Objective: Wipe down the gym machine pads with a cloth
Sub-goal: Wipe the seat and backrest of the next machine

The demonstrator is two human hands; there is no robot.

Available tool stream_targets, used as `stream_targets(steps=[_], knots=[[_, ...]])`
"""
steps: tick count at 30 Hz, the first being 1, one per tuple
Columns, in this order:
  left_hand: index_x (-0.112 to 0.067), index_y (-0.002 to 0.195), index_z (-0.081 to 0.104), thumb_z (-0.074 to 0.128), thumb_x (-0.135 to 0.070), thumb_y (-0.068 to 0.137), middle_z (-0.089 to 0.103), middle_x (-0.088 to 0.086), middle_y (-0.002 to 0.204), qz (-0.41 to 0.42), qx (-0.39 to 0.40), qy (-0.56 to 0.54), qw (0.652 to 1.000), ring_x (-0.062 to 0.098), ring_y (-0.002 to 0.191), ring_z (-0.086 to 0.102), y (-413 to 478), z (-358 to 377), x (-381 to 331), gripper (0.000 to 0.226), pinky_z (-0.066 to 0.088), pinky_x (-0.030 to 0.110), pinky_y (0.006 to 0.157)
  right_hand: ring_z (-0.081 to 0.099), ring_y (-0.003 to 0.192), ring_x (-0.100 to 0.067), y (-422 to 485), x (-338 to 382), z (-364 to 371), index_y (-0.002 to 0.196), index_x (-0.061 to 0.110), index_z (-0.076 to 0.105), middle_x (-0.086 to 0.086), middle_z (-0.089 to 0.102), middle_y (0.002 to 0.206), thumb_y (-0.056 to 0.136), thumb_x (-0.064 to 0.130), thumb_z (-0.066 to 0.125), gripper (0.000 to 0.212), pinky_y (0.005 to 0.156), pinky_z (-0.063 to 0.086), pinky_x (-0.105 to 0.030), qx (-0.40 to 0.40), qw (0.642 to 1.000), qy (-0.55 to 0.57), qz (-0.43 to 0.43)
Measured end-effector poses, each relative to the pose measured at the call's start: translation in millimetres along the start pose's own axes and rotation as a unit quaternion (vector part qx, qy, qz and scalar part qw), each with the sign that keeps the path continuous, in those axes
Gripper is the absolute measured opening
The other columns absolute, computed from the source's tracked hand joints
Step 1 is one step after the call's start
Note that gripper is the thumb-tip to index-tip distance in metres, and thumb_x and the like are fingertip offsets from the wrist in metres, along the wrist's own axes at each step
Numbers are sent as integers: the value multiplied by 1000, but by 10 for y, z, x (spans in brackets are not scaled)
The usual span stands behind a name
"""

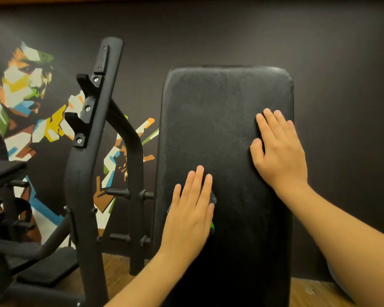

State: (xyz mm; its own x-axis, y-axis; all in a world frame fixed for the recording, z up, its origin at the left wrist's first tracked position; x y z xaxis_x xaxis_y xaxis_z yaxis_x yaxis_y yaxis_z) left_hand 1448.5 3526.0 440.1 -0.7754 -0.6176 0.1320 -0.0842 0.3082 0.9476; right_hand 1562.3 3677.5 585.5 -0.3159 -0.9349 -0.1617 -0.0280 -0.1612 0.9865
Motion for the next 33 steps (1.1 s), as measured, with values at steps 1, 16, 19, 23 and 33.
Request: stream_targets(steps=[1, 16, 19, 23, 33], knots=[[-14, 161, 17, 30, -31, 108, 8, 9, 170, -7, -9, -2, 1000, 26, 157, 6, 190, -41, 7, 57, 20, 47, 122, 30, 152, -30, 2, 6, 3, 153, 6, 44, -14, 40, 160, 101, 25, 40, 56, 127, 19, -47, 0, 1000, -1, -3], [-10, 162, 11, 26, -30, 110, 3, 12, 170, -91, -71, 22, 993, 29, 157, 6, 2476, -692, 805, 58, 14, 52, 124, 31, 152, -29, -12, -18, 24, 152, 7, 46, -13, 41, 160, 101, 27, 39, 56, 127, 20, -45, -14, 1000, -3, -7], [-12, 163, 8, 23, -32, 111, 1, 10, 171, -109, -67, 12, 992, 27, 157, 3, 2555, -751, 911, 58, 10, 53, 124, 31, 152, -29, -15, -13, 24, 152, 6, 46, -13, 42, 159, 101, 26, 40, 55, 126, 22, -46, -17, 1000, -1, -7], [-13, 163, 8, 25, -29, 110, 5, 8, 171, -135, -86, -48, 986, 26, 157, 4, 2357, -707, 912, 57, 8, 53, 124, 31, 152, -30, -13, -21, 27, 152, 6, 46, -14, 42, 159, 100, 25, 41, 55, 127, 21, -46, -19, 1000, 2, -5], [-7, 162, 9, 27, -25, 110, 1, 13, 170, -121, -71, -41, 989, 30, 157, 4, 2137, -701, 1025, 58, 14, 53, 124, 32, 151, -31, -10, -3, 15, 152, 5, 46, -15, 43, 158, 100, 24, 42, 55, 126, 19, -45, -18, 1000, 4, -7]])
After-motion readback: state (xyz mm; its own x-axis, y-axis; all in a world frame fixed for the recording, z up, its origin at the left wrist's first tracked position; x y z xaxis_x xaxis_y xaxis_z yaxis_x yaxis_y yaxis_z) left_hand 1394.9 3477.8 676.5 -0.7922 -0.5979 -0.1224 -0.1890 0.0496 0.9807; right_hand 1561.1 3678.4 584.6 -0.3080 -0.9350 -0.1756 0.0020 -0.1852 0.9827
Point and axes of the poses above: each hand's wrist, its own y-axis towards the middle knuckle, its own z-axis out of the palm, x = y × z, the point moved 7 cm from there along y, towards the middle knuckle
